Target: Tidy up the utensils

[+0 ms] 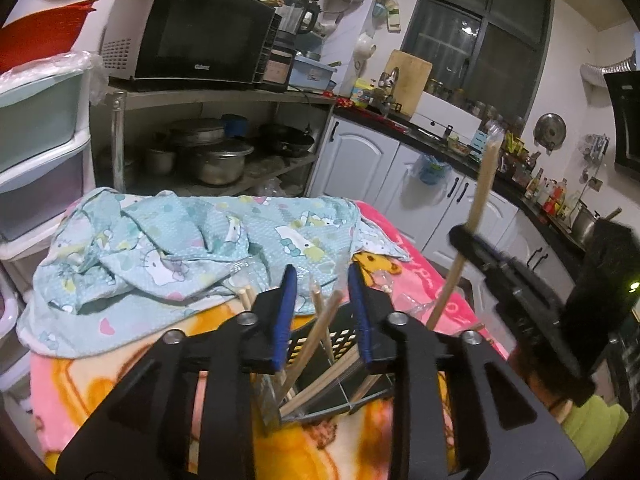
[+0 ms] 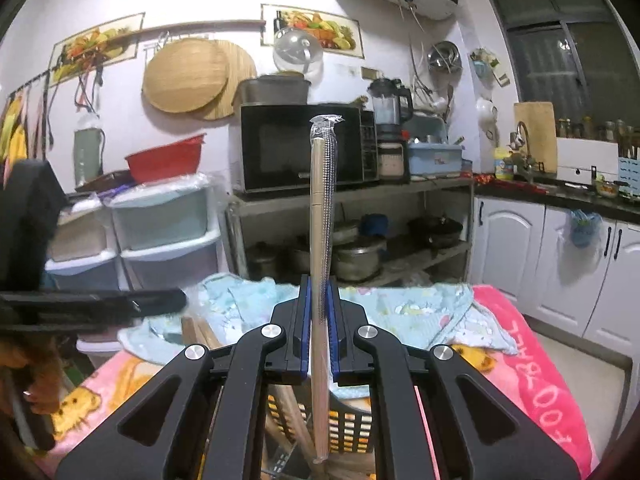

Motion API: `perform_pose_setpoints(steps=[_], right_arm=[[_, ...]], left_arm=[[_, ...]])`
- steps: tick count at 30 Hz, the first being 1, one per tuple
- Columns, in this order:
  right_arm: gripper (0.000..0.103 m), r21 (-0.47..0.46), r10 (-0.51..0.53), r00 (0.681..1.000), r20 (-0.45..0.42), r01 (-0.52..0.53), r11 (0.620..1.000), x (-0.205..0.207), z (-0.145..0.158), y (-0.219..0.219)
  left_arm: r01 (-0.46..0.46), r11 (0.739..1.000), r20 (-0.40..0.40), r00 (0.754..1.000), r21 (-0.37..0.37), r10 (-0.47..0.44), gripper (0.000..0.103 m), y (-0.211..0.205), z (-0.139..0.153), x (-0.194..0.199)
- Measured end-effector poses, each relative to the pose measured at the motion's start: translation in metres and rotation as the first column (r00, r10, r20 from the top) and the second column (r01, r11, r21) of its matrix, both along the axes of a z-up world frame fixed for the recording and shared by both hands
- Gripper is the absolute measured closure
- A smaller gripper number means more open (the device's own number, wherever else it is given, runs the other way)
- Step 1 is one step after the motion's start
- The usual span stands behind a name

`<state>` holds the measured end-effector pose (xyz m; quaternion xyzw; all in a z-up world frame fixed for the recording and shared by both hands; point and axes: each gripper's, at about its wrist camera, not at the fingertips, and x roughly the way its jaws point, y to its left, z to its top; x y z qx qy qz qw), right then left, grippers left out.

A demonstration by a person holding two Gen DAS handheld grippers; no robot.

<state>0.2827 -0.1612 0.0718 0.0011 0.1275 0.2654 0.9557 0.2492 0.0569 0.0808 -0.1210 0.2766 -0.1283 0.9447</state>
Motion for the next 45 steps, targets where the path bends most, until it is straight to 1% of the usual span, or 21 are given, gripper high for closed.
perform_pose_setpoints(steps=[3,6,9,11,12,14,15,16,17,20,22,25,28,32,37,43,45], right_arm=[[0.073,0.017,-0.01,0.999,-0.045,0.01,1.0,0.001,-0.008,-0.005],[0.07,0.032,-0.016,0.998,-0.054,0.018,0.999,-0.005,-0.007,-0.013],[0.063,0.032,-0.026,0.998,-0.059,0.028,0.999,-0.013,-0.003,-0.021],[0.058,0.033,-0.031,0.998,-0.057,0.033,0.999,-0.02,0.001,-0.026],[0.055,0.03,-0.032,0.998,-0.053,0.034,0.999,-0.025,0.004,-0.028],[0.05,0.013,-0.029,0.999,-0.042,0.03,0.999,-0.035,0.008,-0.03],[0.046,0.003,-0.026,0.999,-0.035,0.026,1.0,-0.04,0.01,-0.03],[0.042,-0.008,-0.022,0.999,-0.027,0.022,1.0,-0.046,0.012,-0.03],[0.04,-0.018,-0.019,1.0,-0.018,0.019,1.0,-0.053,0.015,-0.03],[0.031,-0.036,-0.005,1.0,0.006,0.006,0.999,-0.072,0.02,-0.032],[0.021,-0.053,-0.011,1.0,0.022,0.012,0.999,-0.086,0.022,-0.033],[0.014,-0.05,-0.013,1.0,0.019,0.014,0.999,-0.102,0.023,-0.037],[0.008,-0.064,-0.032,0.999,0.009,0.032,0.997,-0.113,0.02,-0.04],[0.007,-0.095,-0.038,0.999,-0.006,0.038,0.995,-0.128,0.011,-0.043],[0.007,-0.141,-0.042,0.997,-0.071,0.032,0.99,-0.145,-0.011,-0.046],[0.007,-0.204,-0.088,0.987,-0.135,0.059,0.977,-0.162,-0.049,-0.048],[0.007,-0.202,-0.102,0.982,-0.157,0.069,0.977,-0.165,-0.061,-0.05]], left_arm=[[-0.006,1.0,0.008,1.0,0.001,0.006,0.077,0.003,0.001,-0.005],[-0.012,1.0,0.025,1.0,0.003,0.012,0.071,0.004,0.006,-0.011],[-0.021,1.0,0.047,0.999,0.004,0.021,0.062,0.006,0.012,-0.018],[-0.034,0.999,0.063,0.997,0.007,0.034,0.051,0.008,0.017,-0.024],[-0.04,0.999,0.069,0.997,0.008,0.039,0.048,0.009,0.019,-0.026],[-0.055,0.998,0.083,0.995,0.012,0.054,0.036,0.01,0.023,-0.033],[-0.062,0.998,0.088,0.994,0.016,0.06,0.033,0.011,0.025,-0.035],[-0.071,0.997,0.095,0.993,0.019,0.069,0.029,0.011,0.027,-0.04],[-0.078,0.997,0.1,0.992,0.021,0.075,0.022,0.012,0.029,-0.043],[-0.101,0.995,0.11,0.989,0.026,0.098,0.011,0.013,0.032,-0.055],[-0.114,0.993,0.115,0.987,0.032,0.109,0.011,0.013,0.033,-0.062],[-0.131,0.99,0.116,0.985,0.048,0.125,0.011,0.012,0.033,-0.076],[-0.151,0.987,0.099,0.985,0.058,0.145,0.011,0.014,0.027,-0.091],[-0.163,0.984,0.067,0.985,0.068,0.158,0.011,0.014,0.014,-0.107],[-0.171,0.981,0.01,0.985,0.091,0.171,0.011,0.009,-0.01,-0.125],[-0.172,0.979,-0.037,0.983,0.111,0.177,0.011,-0.005,-0.039,-0.14],[-0.18,0.977,-0.039,0.982,0.113,0.185,0.011,-0.008,-0.045,-0.145]])
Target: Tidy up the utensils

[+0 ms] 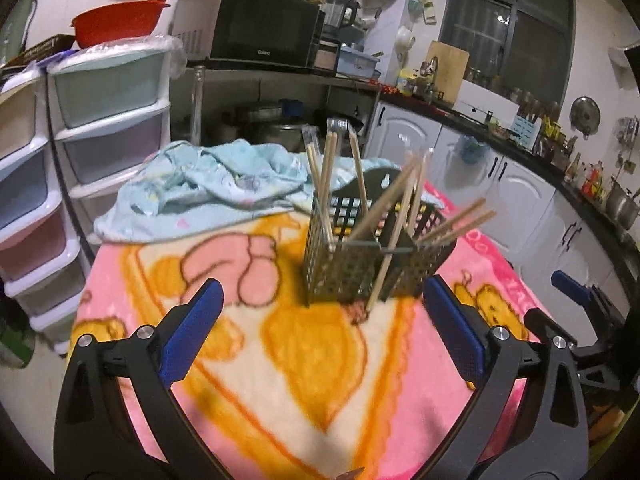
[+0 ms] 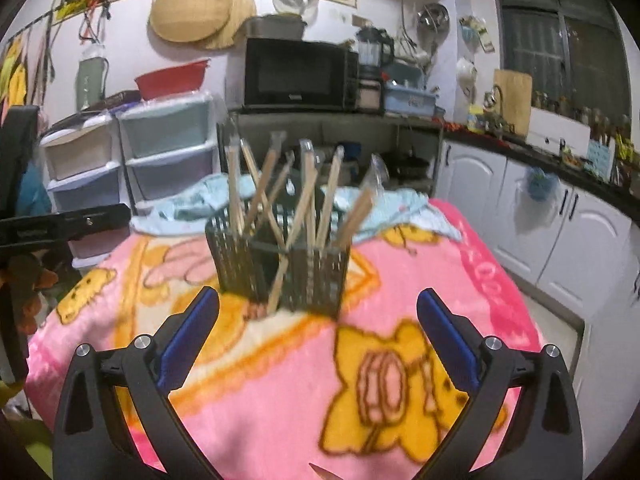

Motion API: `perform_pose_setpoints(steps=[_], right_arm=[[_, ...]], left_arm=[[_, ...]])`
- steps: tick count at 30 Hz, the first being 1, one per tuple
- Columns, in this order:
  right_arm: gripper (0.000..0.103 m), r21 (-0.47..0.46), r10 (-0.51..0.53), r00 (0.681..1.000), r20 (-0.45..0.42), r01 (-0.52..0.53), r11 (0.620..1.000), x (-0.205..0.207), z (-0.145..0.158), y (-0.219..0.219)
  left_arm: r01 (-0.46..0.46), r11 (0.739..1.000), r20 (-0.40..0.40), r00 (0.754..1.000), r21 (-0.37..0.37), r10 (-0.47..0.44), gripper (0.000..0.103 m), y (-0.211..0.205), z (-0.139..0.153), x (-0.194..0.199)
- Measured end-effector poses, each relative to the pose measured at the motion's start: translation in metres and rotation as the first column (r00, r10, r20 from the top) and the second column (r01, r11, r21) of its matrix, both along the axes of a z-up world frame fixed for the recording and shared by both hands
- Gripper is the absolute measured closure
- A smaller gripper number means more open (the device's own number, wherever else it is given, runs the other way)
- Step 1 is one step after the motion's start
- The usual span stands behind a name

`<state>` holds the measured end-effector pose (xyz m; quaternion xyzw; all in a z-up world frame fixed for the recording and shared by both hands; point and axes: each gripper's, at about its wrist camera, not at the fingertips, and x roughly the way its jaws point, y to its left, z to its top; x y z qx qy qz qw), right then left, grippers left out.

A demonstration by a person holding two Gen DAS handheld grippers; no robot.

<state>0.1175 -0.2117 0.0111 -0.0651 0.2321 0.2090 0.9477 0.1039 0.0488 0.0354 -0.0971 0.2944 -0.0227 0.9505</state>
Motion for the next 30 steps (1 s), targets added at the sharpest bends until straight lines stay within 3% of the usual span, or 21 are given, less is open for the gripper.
perform_pose_setpoints(steps=[7,15,30], right_arm=[[0.007,-0.002,-0.034,0.997,-0.065,0.034,0.999,-0.002,-0.03,-0.002],[0.007,-0.013,-0.027,0.997,-0.066,0.026,1.0,-0.008,-0.04,0.0],[0.007,0.061,-0.072,0.992,0.108,0.065,0.996,-0.03,-0.026,-0.015]], left_arm=[[-0.006,1.0,-0.024,1.0,0.012,0.006,0.011,-0.011,-0.019,-0.013],[-0.022,0.999,-0.034,0.999,0.026,0.023,0.011,-0.017,-0.031,-0.021],[-0.042,0.997,0.067,0.997,0.066,0.037,0.011,-0.038,-0.043,-0.038]])
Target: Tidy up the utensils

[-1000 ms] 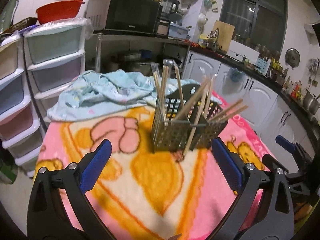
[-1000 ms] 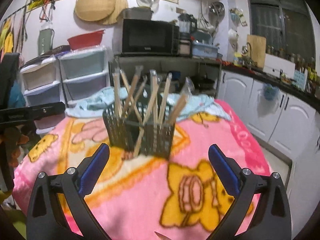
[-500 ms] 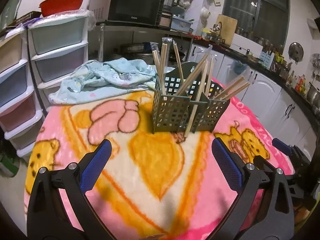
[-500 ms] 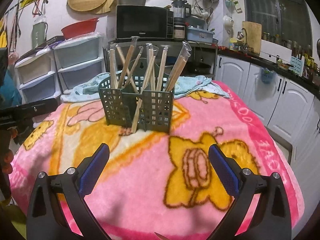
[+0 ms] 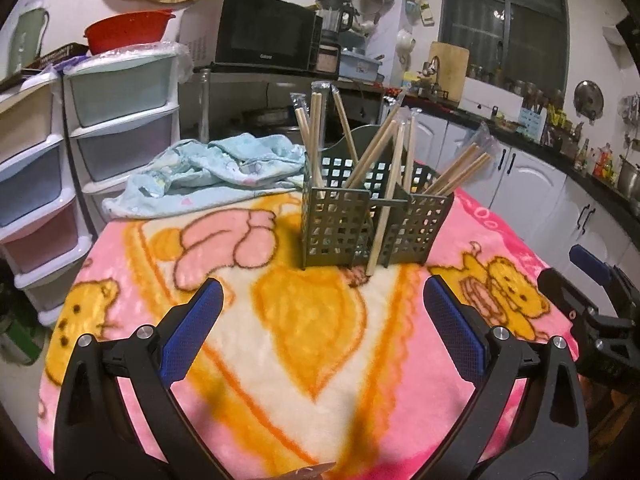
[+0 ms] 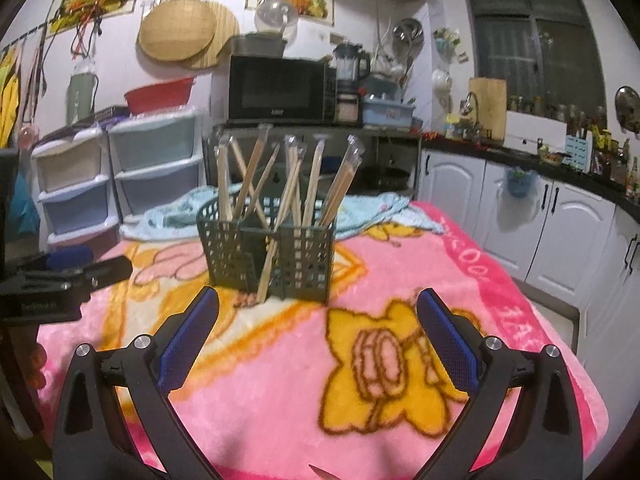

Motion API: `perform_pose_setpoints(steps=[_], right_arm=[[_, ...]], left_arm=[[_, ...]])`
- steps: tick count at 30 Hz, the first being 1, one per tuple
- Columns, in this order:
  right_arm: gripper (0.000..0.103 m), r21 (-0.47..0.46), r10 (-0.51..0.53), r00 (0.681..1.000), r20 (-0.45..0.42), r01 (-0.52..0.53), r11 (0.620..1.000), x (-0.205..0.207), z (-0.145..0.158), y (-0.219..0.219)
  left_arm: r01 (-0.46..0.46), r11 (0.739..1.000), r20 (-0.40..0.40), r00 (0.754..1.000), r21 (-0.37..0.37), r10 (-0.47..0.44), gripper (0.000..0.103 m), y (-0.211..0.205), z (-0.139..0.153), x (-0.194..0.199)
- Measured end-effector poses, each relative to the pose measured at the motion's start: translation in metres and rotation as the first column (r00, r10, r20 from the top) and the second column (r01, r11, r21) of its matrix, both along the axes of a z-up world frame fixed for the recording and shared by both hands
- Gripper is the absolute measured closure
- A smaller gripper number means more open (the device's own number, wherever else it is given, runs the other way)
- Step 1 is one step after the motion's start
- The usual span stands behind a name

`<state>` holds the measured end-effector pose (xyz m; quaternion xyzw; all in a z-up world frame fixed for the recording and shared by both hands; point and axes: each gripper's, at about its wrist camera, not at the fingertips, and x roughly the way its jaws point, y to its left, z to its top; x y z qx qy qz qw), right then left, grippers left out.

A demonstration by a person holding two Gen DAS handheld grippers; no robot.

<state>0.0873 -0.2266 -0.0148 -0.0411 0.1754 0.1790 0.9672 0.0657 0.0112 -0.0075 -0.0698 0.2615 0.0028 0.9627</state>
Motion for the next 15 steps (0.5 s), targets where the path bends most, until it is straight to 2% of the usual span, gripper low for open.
perform_pose_setpoints(steps=[8,15], right_arm=[[0.006,0.047,-0.025,0.989,0.149,0.018,0.999,-0.018,0.015,-0.009],[0.006,0.054,-0.006,0.986,0.164,-0.003,0.999,-0.022,0.017,-0.006]], left_arm=[[-0.005,1.0,0.102,0.995,-0.009,0.005,0.011,-0.001,0.012,-0.012],[-0.011,1.0,0.144,0.989,-0.015,0.013,0.011,0.001,0.02,-0.018]])
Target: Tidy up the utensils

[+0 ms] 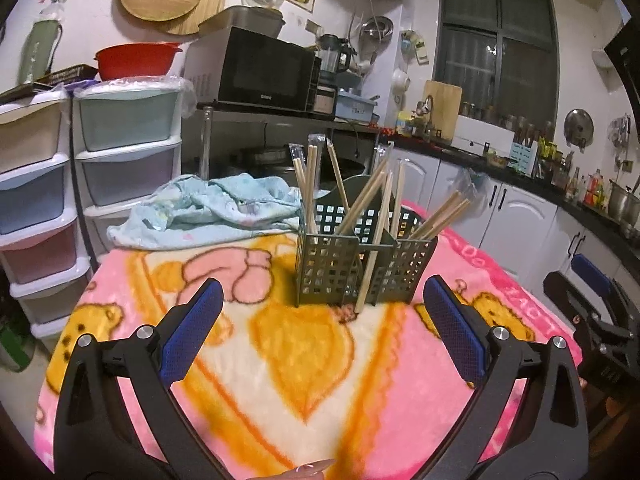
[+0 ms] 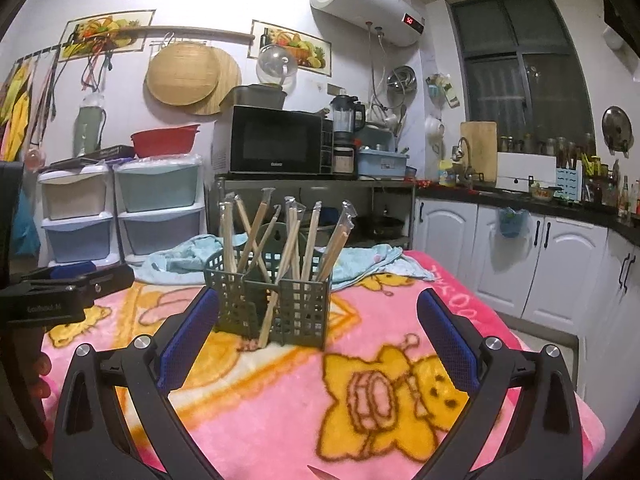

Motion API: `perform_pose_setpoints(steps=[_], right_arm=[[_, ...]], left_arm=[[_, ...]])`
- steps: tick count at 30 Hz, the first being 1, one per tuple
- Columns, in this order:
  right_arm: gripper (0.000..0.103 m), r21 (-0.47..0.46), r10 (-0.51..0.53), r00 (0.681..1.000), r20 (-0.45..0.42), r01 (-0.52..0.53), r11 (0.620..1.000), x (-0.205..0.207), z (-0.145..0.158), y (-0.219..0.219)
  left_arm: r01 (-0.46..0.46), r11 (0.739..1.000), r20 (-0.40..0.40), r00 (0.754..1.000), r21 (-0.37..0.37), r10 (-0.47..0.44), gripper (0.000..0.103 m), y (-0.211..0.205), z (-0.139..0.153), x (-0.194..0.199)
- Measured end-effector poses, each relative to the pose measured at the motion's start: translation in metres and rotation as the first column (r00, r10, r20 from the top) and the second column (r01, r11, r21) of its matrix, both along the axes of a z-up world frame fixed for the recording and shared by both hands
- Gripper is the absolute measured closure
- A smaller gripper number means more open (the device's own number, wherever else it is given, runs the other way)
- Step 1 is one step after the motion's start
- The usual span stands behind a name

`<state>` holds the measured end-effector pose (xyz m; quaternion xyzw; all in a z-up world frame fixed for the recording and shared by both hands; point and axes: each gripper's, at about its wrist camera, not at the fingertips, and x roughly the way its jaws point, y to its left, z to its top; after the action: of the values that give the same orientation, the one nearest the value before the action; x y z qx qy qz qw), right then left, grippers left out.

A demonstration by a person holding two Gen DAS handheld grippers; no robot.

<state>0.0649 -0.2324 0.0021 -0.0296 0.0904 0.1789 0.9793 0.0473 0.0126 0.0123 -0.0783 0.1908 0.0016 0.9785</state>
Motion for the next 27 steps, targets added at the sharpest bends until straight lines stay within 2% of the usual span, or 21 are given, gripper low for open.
perform_pose_setpoints(steps=[27], right_arm=[[0.006,-0.02,0.005,1.0,-0.013,-0.005,1.0,-0.0027,-0.0048,0.0076]], left_arm=[[-0.005,1.0,0.0,1.0,-0.002,0.005,0.011,-0.006,0.0016,-0.0031]])
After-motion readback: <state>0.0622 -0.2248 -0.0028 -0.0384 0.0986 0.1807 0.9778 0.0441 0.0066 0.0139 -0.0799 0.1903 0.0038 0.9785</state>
